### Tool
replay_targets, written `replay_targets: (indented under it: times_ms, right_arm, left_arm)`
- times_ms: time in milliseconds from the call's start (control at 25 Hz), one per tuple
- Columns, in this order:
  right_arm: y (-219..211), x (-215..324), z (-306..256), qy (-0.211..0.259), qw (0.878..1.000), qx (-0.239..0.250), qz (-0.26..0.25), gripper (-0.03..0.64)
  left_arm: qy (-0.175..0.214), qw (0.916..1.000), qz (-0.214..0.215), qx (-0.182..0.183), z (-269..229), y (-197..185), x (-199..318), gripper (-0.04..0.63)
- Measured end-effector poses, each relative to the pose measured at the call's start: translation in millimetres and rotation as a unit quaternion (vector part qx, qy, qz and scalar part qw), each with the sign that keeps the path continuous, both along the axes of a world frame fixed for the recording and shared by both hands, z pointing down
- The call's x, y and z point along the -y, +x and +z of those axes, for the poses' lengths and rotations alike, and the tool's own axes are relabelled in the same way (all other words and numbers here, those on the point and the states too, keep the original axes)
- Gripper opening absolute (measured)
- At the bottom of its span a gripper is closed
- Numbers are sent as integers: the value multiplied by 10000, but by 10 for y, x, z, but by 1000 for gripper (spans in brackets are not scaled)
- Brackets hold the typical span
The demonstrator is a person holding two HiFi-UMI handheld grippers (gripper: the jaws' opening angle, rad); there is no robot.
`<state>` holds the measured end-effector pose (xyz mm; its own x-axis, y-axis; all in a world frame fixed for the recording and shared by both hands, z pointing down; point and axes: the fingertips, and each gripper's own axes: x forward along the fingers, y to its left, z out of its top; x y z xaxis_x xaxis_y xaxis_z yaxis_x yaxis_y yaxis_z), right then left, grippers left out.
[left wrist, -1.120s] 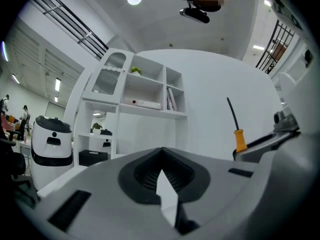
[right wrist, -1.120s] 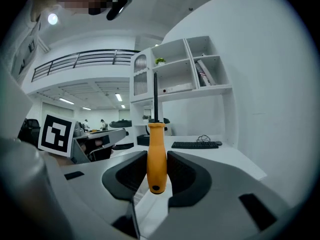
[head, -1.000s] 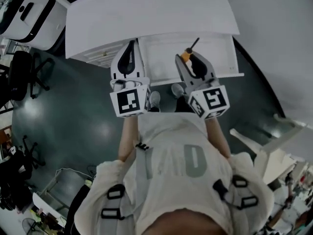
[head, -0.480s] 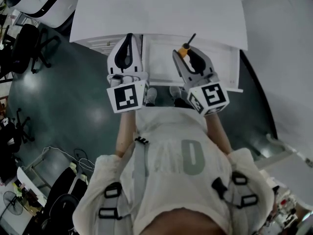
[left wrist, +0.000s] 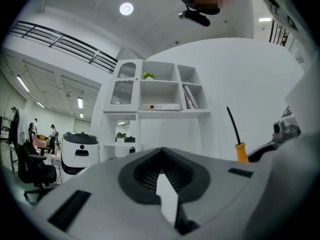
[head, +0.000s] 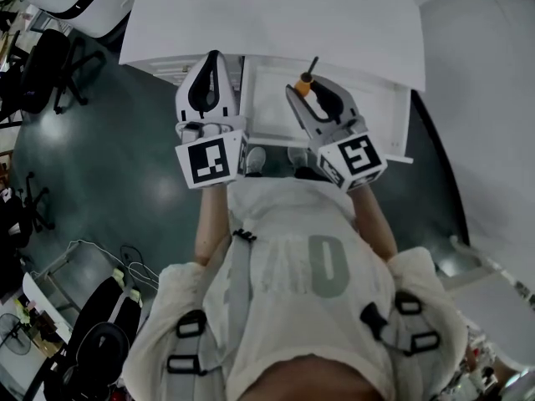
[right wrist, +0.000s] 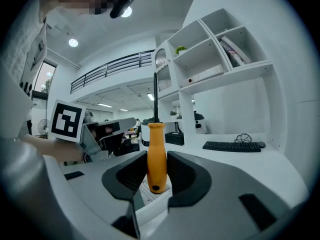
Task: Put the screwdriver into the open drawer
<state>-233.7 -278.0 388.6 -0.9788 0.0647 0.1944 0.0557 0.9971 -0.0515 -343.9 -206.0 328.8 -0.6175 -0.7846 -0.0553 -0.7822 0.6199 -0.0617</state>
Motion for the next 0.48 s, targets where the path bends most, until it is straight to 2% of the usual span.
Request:
replay_targets:
  times_ms: [280,480]
  right_arm:
    - [-92,-70,289,152,9973,-485,-535,117]
    - [-116,-125,649,504,9892,-1024,-917,117]
  left_arm:
    - [-80,9997,-212,-99,45,-32,-69,5]
    - [-146,9993,-340,-56,72,-57,-130,5]
